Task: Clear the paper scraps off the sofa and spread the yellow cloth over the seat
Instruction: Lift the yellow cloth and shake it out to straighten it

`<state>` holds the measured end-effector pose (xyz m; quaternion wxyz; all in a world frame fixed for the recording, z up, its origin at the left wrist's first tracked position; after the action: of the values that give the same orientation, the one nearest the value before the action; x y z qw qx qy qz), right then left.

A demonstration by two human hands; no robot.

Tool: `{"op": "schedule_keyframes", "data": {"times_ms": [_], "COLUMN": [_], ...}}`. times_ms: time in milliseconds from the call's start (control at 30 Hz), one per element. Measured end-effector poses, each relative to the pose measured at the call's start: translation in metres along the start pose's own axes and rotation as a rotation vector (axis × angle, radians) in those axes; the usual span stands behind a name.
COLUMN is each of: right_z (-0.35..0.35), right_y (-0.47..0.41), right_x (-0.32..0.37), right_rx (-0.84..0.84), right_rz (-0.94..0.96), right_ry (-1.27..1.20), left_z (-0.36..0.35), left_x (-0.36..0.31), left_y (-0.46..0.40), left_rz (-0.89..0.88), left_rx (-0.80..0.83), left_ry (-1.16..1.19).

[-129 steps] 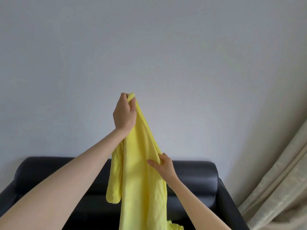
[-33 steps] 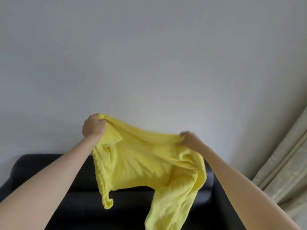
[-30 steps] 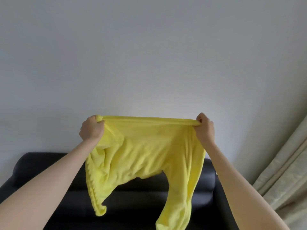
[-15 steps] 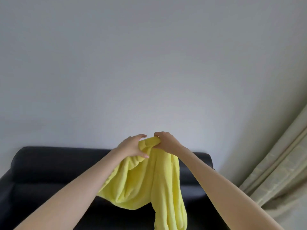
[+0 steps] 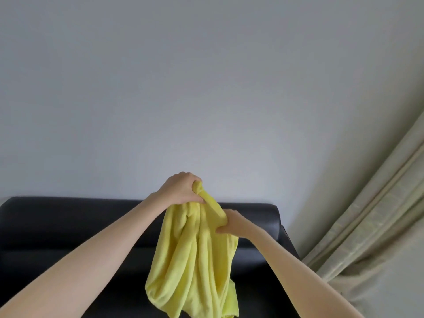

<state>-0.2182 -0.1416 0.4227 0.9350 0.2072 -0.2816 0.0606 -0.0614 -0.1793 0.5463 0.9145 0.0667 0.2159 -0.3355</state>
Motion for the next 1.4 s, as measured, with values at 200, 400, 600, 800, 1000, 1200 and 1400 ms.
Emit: {"op": "schedule_keyframes", "data": {"times_ms": [200, 400, 600, 800, 1000, 1200, 1400], "right_z": [-0.044, -0.042, 0.077, 0.111, 0.155, 0.084, 0.110], "right_y": [-0.001, -0.007, 0.018, 0.021, 0.052, -0.002, 0.013], "right_x": [-0.042, -0.058, -0.023, 0.033, 0.036, 0.034, 0.086], "right_rx": [-0.004, -0.064, -0.585, -0.592, -0.830, -0.136, -0.428], "right_rz": [-0.077, -0.164, -0.028, 0.002, -0.030, -0.141, 0.120], "right_ry": [-0.232, -0.157, -0.293, 0.061, 0.285, 0.479, 0.452], "left_z": [0.060, 0.102, 0.113, 0.099, 0.092, 0.087, 0.068], "left_x": [0.002, 0.057, 0.123, 0.143, 0.182, 0.180, 0.177], "left_y": [0.015, 0.045, 0.087, 0.090, 0.117, 0.107, 0.113], "left_rz": [0.021, 0.278, 0.519, 0.550, 0.671, 0.696, 0.816], "left_rx": [-0.156, -0.409, -0.589, -0.550, -0.570, -0.461, -0.238], "left_ry": [0.118, 0.155, 0.225, 0.128, 0.139, 0.213, 0.048]}}
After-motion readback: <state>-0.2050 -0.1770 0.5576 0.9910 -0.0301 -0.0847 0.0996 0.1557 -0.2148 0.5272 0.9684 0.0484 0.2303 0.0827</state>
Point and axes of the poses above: each hand's wrist, its own y-axis away from the middle knuckle, its own z-axis out of the back of the hand, x = y × z, the point moved 9 cm from there along -y, towards the middle knuckle, and after that the axes turned 13 degrees about x, right-handed, at the moved point
